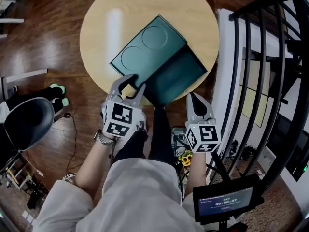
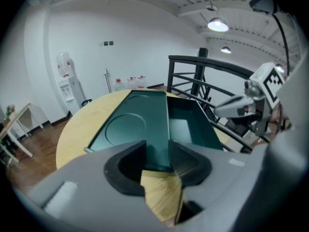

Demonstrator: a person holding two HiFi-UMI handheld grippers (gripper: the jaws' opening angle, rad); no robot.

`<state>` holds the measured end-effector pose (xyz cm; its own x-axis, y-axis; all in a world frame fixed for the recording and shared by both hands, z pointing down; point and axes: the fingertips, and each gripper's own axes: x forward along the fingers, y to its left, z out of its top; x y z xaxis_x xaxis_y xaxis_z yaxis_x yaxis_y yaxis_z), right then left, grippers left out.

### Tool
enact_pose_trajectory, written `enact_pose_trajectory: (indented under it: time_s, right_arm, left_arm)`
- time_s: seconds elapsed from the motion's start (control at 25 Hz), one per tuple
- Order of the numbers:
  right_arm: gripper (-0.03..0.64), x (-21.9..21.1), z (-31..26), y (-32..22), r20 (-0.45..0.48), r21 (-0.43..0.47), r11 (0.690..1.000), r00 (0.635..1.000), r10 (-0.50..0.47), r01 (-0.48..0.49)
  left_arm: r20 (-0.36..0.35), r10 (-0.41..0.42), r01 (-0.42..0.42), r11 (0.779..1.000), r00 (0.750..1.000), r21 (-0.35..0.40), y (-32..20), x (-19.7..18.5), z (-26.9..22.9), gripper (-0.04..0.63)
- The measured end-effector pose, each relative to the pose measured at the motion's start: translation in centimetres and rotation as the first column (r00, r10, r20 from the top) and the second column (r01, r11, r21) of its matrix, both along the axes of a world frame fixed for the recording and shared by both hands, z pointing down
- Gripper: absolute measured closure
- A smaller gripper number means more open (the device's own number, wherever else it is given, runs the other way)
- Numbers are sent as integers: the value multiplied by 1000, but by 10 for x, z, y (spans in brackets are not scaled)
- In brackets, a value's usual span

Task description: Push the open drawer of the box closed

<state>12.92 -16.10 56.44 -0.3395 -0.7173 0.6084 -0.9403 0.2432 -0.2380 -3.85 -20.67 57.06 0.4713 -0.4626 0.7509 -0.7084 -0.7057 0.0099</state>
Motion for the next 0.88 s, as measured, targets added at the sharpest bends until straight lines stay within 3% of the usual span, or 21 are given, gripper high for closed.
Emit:
enact_pose_trajectory:
  time_s: [0.36,0.6,0.88]
  right_arm:
    - [614,-12,32,15,-15,-74,995,998,-66,65]
    - [611,-28,49,30,28,-131,985,994,-105,108]
    - [612,-49,64,32,30,-137,977,986,-162,165]
  left_arm:
    - [-15,-12,12,1000,1000,-1,0,-2,-2,437]
    - [-14,-13,13,1000,1000,-5,-1,-1,-4,437]
    - [-13,-12,12,1000,1000,-9,-1,0,-3,437]
